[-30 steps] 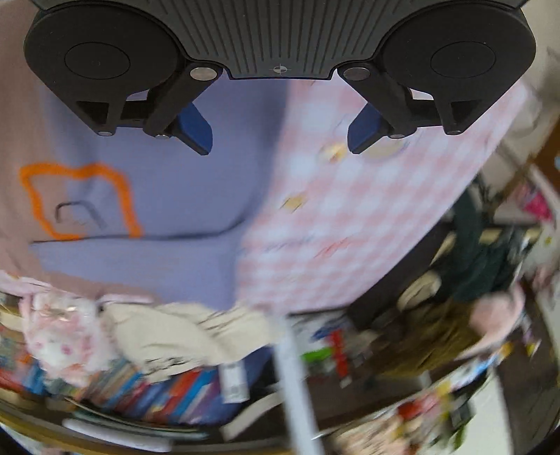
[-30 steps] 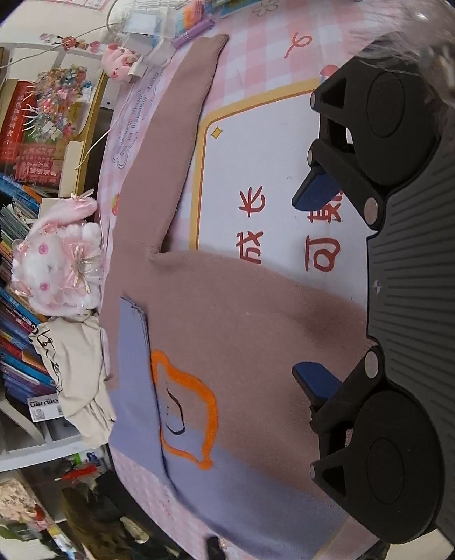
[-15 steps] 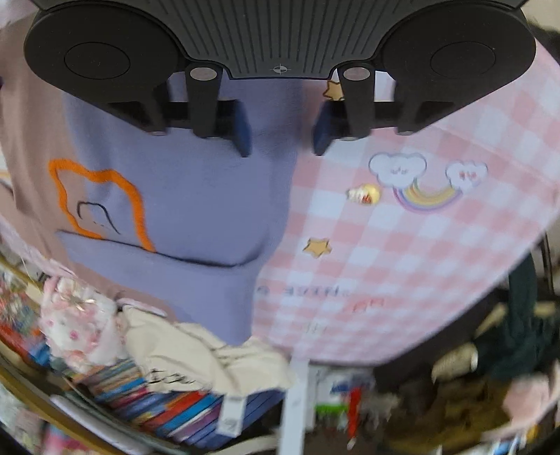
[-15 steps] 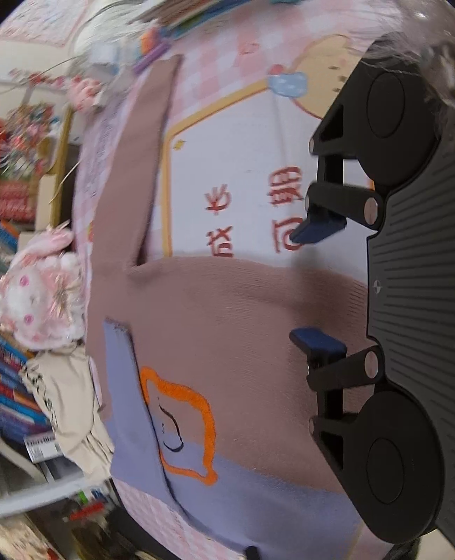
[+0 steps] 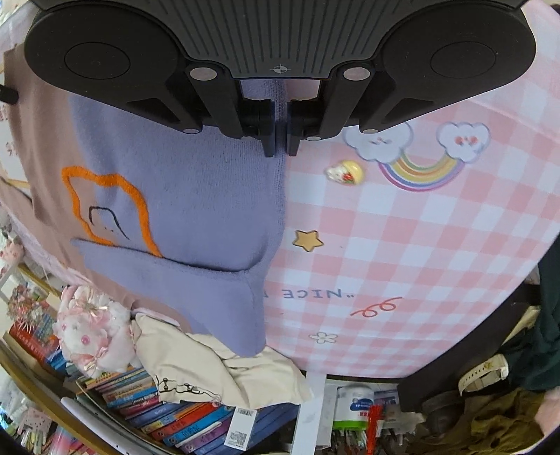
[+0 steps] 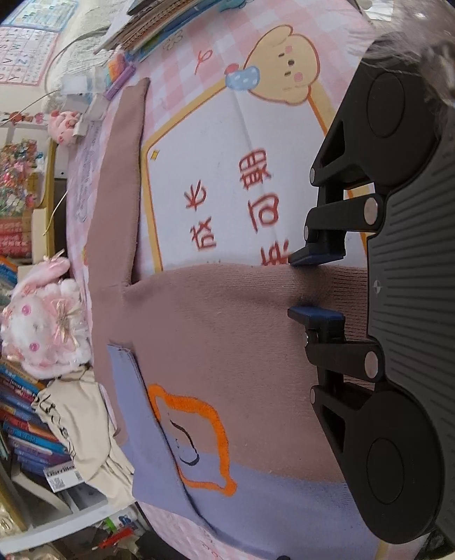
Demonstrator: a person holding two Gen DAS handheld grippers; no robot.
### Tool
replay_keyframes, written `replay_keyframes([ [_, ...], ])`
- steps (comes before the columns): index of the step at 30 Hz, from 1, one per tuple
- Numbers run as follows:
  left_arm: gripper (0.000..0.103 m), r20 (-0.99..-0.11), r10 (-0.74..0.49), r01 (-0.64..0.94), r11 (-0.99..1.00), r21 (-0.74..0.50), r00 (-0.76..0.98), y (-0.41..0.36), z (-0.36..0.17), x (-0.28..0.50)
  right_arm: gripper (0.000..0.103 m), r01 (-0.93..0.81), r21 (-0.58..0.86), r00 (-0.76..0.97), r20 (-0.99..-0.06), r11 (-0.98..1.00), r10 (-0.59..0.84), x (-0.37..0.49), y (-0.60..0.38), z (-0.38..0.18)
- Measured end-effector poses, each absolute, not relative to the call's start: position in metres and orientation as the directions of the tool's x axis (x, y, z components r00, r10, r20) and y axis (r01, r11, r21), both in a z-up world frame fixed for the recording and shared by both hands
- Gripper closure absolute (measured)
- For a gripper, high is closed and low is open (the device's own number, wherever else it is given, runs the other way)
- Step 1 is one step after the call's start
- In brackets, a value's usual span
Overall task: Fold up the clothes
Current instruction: 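Pinch the folded lavender sleeve edge with the left gripper to flatten it, release, then move the open right tool to the mauve sleeve cuff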
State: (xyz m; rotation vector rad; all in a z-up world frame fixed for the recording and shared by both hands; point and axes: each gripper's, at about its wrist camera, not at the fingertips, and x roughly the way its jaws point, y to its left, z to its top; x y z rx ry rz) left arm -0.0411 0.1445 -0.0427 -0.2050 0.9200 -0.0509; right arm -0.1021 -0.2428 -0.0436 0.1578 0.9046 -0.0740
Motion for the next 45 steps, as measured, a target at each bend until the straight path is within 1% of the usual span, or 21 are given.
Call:
replay_keyframes([
  [2,0.098,-0.789,-0.132,-0.036,0.981,-0.191,0.6,0.15,-0.042,-0.039,0.082,0.131,0.106,0.625,-0.781,0.986,0.001,-0.102,-0.235,-0.044],
  [6,0.097,-0.799,-0.12,-0.023,0.986,-0.166,0.589,0.158,-0.041,-0.037,0.082,0.137,0.117,0.642,-0.767,0.984,0.002,-0.104,-0.223,-0.046],
  [8,0.095,-0.803,-0.109,-0.013,0.989,-0.144,0.585,0.16,-0.04,-0.036,0.082,0.142,0.116,0.657,-0.753,0.983,-0.006,-0.106,-0.219,-0.048],
  [9,0.091,-0.805,-0.1,-0.008,0.992,-0.129,0.585,0.159,-0.038,-0.035,0.082,0.147,0.114,0.665,-0.747,0.982,-0.013,-0.108,-0.218,-0.048],
  [11,0.091,-0.797,-0.08,0.008,0.996,-0.093,0.599,0.157,-0.033,-0.036,0.081,0.166,0.12,0.672,-0.74,0.979,-0.023,-0.109,-0.218,-0.049],
  [12,0.085,-0.782,-0.068,0.02,0.997,-0.07,0.62,0.154,-0.027,-0.038,0.08,0.179,0.129,0.67,-0.742,0.975,-0.025,-0.11,-0.218,-0.049],
  [13,0.071,-0.762,-0.055,0.036,0.998,-0.042,0.645,0.15,-0.021,-0.04,0.073,0.193,0.139,0.668,-0.743,0.971,-0.026,-0.11,-0.218,-0.048],
  [14,0.062,-0.742,-0.053,0.055,0.998,-0.021,0.669,0.146,-0.015,-0.043,0.065,0.202,0.146,0.669,-0.743,0.968,-0.027,-0.112,-0.218,-0.046],
  [15,0.042,-0.713,-0.067,0.084,0.996,-0.011,0.698,0.141,-0.009,-0.046,0.064,0.205,0.151,0.674,-0.738,0.967,-0.027,-0.114,-0.216,-0.044],
  [16,0.025,-0.683,-0.083,0.113,0.994,0.0,0.725,0.136,-0.004,-0.05,0.063,0.205,0.156,0.681,-0.732,0.966,-0.026,-0.117,-0.214,-0.041],
  [17,0.021,-0.652,-0.1,0.142,0.99,0.012,0.751,0.13,0.002,-0.054,0.058,0.203,0.162,0.688,-0.725,0.966,-0.023,-0.12,-0.213,-0.037],
  [18,0.019,-0.642,-0.124,0.174,0.985,0.014,0.757,0.123,0.005,-0.054,0.052,0.203,0.172,0.695,-0.718,0.964,-0.018,-0.122,-0.212,-0.034],
  [20,0.016,-0.622,-0.175,0.237,0.971,0.017,0.763,0.108,0.01,-0.056,0.046,0.211,0.199,0.71,-0.704,0.957,-0.01,-0.126,-0.212,-0.027],
  [21,0.011,-0.625,-0.192,0.257,0.966,0.014,0.757,0.099,0.011,-0.055,0.043,0.217,0.207,0.716,-0.698,0.954,-0.011,-0.128,-0.212,-0.024],
  [26,0.008,-0.64,-0.27,0.343,0.939,-0.01,0.719,0.066,0.004,-0.061,0.033,0.252,0.192,0.72,-0.693,0.949,-0.051,-0.136,-0.216,-0.012],
  [28,0.008,-0.644,-0.27,0.358,0.934,0.006,0.716,0.057,-0.002,-0.068,0.031,0.257,0.174,0.714,-0.697,0.951,-0.065,-0.138,-0.216,-0.011],
  [31,0.008,-0.664,-0.229,0.351,0.935,0.054,0.712,0.047,-0.01,-0.065,0.031,0.26,0.13,0.704,-0.704,0.957,-0.095,-0.14,-0.218,-0.01],
  [33,0.008,-0.675,-0.205,0.329,0.943,0.058,0.708,0.042,-0.013,-0.058,0.031,0.262,0.092,0.696,-0.708,0.961,-0.122,-0.139,-0.22,-0.009],
  [36,0.008,-0.682,-0.239,0.329,0.944,0.004,0.691,0.039,-0.013,-0.052,0.03,0.26,0.061,0.694,-0.706,0.964,-0.143,-0.137,-0.228,-0.008],
  [38,0.008,-0.682,-0.243,0.326,0.945,-0.008,0.69,0.032,-0.014,-0.049,0.03,0.263,0.061,0.693,-0.706,0.963,-0.145,-0.133,-0.237,-0.008],
  [45,0.008,-0.697,-0.185,0.268,0.963,0.011,0.693,0.007,-0.017,-0.041,0.029,0.244,0.075,0.69,-0.714,0.967,-0.118,-0.113,-0.271,-0.013],
])
